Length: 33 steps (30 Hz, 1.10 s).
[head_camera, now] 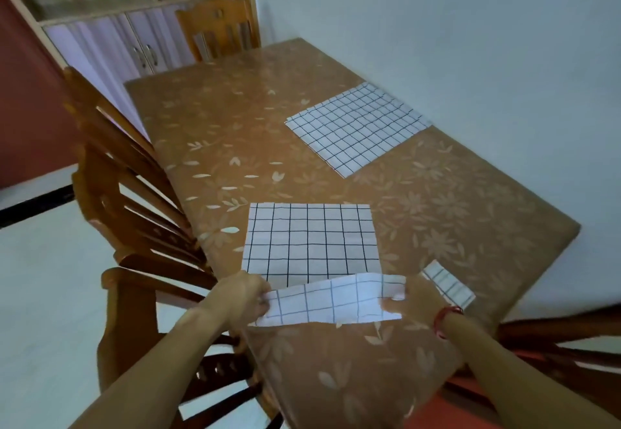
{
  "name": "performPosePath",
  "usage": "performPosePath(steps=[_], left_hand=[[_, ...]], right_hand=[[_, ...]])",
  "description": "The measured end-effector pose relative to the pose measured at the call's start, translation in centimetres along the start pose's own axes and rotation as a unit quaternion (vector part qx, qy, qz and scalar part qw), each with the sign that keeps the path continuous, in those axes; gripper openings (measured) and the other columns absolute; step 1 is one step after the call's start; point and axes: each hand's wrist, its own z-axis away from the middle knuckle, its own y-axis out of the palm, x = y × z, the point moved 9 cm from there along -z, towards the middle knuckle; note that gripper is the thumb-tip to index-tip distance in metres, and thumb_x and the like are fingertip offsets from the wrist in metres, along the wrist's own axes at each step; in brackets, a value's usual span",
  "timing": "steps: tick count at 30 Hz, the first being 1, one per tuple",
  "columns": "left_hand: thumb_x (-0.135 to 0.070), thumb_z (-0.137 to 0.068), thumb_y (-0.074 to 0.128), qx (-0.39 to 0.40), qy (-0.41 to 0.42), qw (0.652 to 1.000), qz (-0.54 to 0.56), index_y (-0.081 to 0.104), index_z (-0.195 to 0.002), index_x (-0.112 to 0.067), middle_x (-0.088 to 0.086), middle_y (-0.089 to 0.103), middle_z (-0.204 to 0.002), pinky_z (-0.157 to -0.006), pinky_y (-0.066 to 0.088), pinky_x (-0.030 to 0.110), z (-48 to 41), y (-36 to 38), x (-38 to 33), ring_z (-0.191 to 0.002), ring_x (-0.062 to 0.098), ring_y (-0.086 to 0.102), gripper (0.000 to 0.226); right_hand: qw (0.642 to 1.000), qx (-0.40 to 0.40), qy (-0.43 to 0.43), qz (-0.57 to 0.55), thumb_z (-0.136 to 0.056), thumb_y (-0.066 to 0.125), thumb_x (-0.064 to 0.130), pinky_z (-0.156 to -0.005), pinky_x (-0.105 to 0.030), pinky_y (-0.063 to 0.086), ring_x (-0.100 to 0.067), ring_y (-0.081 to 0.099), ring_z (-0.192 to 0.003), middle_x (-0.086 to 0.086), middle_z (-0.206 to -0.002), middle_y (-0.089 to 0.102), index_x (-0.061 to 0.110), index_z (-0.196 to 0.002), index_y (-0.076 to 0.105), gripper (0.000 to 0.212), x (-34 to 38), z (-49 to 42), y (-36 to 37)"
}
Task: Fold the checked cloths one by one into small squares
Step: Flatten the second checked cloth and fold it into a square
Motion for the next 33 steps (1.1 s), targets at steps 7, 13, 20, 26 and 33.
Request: performPosePath(steps=[7,13,20,26,33], left_hand=[[-0.029,-0.091,0.054,-0.08,-0.031,0.996,-0.008,0.046,-0.072,-0.027,-0.007,0.053,-0.073,-0.063,0.036,0.027,0.5,-2.5,0.1,-0.087,0.019,0.059,0.021],[-0.02,-0.084,0.067,-0.246,-0.021,0.969,-0.019,0.068,-0.101,-0.015,0.002,0.068,-0.095,-0.069,0.049,0.034,-0.2,-6.1,0.1,-0.092,0.026,0.062,0.018],[-0.018,-0.069,0.075,-0.304,0.08,0.948,-0.053,0.06,-0.12,-0.011,0.012,0.059,-0.124,-0.091,0.05,0.042,0.2,-3.7,-4.8,-0.111,0.029,0.056,0.054],[-0.036,-0.067,0.061,-0.191,0.125,0.973,-0.03,0.057,-0.115,-0.024,0.004,0.061,-0.124,-0.077,0.059,0.037,-0.9,6.7,-6.5,-0.107,0.02,0.062,0.049],[-0.052,-0.054,0.069,-0.119,0.111,0.985,-0.06,0.078,-0.098,-0.028,-0.002,0.07,-0.116,-0.08,0.055,0.036,-2.1,9.9,-6.4,-0.107,0.012,0.065,0.052]], right_hand=[[0.998,-0.014,-0.056,-0.021,-0.067,0.073,0.039,-0.049,-0.018,0.038,-0.007,0.05,-0.049,0.012,-0.048,0.054,0.018,-0.058,0.062,0.026,9.8,5.8,-3.3],[0.986,-0.074,-0.094,-0.12,-0.081,0.07,0.01,-0.054,-0.023,0.037,-0.004,0.042,-0.049,0.013,-0.045,0.046,0.023,-0.053,0.056,0.034,12.2,5.0,-5.4],[0.977,-0.152,-0.039,-0.146,-0.08,0.07,0.015,-0.046,-0.022,0.029,-0.009,0.035,-0.045,0.009,-0.041,0.037,0.018,-0.049,0.041,0.043,13.4,0.8,-7.1],[0.977,-0.181,-0.013,-0.113,-0.08,0.066,0.023,-0.055,-0.026,0.042,-0.022,0.059,-0.063,-0.001,-0.06,0.062,0.015,-0.067,0.065,0.015,14.7,-3.3,-7.6],[0.98,-0.176,0.011,-0.09,-0.086,0.06,0.022,-0.052,-0.024,0.038,-0.017,0.051,-0.059,-0.002,-0.061,0.057,0.009,-0.069,0.064,0.022,15.3,-6.7,-7.2]])
